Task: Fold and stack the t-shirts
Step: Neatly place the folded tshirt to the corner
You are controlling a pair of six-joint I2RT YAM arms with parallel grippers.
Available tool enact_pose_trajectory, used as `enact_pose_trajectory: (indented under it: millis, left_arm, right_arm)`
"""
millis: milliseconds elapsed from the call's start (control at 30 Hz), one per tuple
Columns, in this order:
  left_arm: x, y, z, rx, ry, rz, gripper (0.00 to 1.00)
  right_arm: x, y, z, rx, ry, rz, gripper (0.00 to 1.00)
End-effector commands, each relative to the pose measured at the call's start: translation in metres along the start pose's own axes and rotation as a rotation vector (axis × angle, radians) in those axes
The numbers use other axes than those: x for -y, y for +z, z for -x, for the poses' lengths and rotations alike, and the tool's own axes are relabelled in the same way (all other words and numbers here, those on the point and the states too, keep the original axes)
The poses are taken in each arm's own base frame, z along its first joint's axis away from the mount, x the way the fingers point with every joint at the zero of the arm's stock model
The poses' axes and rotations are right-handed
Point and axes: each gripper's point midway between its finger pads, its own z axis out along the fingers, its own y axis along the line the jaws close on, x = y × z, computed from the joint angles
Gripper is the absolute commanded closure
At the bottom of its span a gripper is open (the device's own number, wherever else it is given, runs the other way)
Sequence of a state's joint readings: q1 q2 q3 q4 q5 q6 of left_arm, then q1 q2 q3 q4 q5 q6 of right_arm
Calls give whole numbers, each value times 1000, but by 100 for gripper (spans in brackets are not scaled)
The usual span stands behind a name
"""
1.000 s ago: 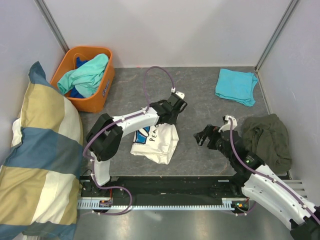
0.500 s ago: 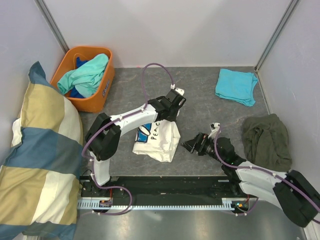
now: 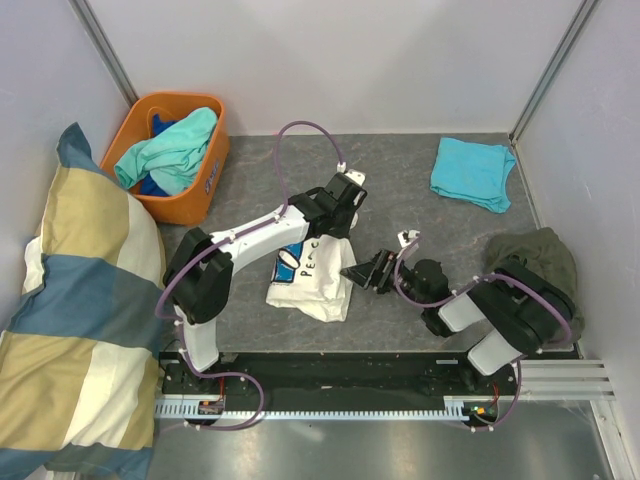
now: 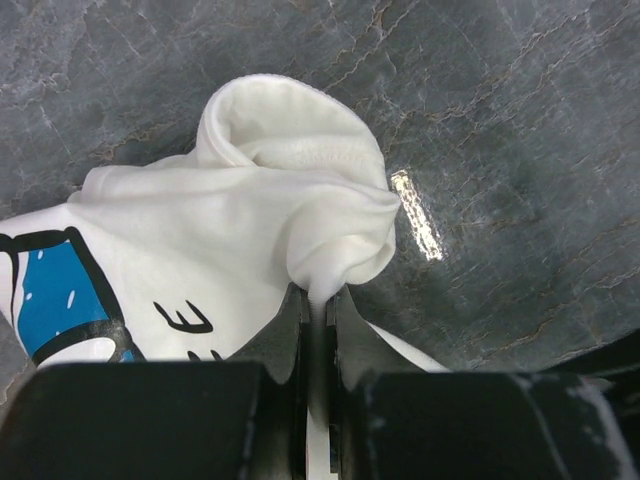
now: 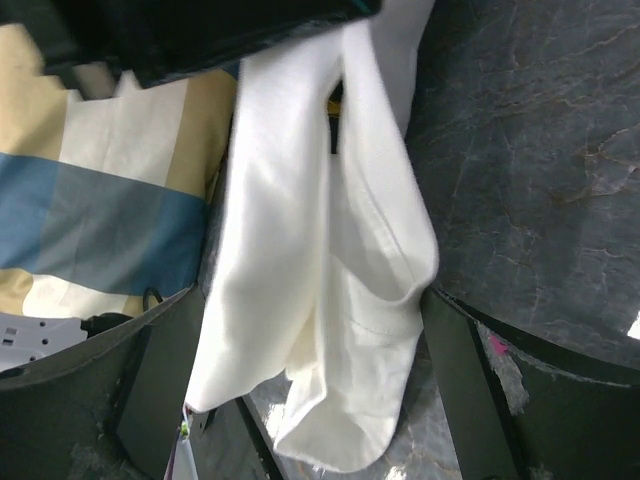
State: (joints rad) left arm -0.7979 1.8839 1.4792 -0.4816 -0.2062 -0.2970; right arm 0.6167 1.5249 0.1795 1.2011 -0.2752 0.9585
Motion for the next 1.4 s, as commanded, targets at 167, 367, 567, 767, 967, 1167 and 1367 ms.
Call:
enact_pose_trajectory:
  millis: [167,367,567,767,967,1167,1367]
  left_arm:
    - [3,-33,43,123,0,-47,98]
    - [4,-31,42,117,-1,-55,98]
    - [5,-30,41,113,-6,-62,98]
    - [7,-31,42,113,-11,-70,98]
    - [5,-32,42,115,-11,-66,98]
    - [4,-33,41,115,-13,-66,98]
    - [3,-32,39,110,-14,-66,98]
  right_arm:
    - [-37,19,21,72,-22,207,2]
    - [-43,17,25,71,-61,204,2]
    - [-57,16,34,57,-127,195,2]
    - [-54,26,29,14,-146,192,2]
    - [-48,36,26,8,-124,210,2]
    - [-43,39,23,-1,-126,201,2]
    - [-30,40,19,-9,-137,152,2]
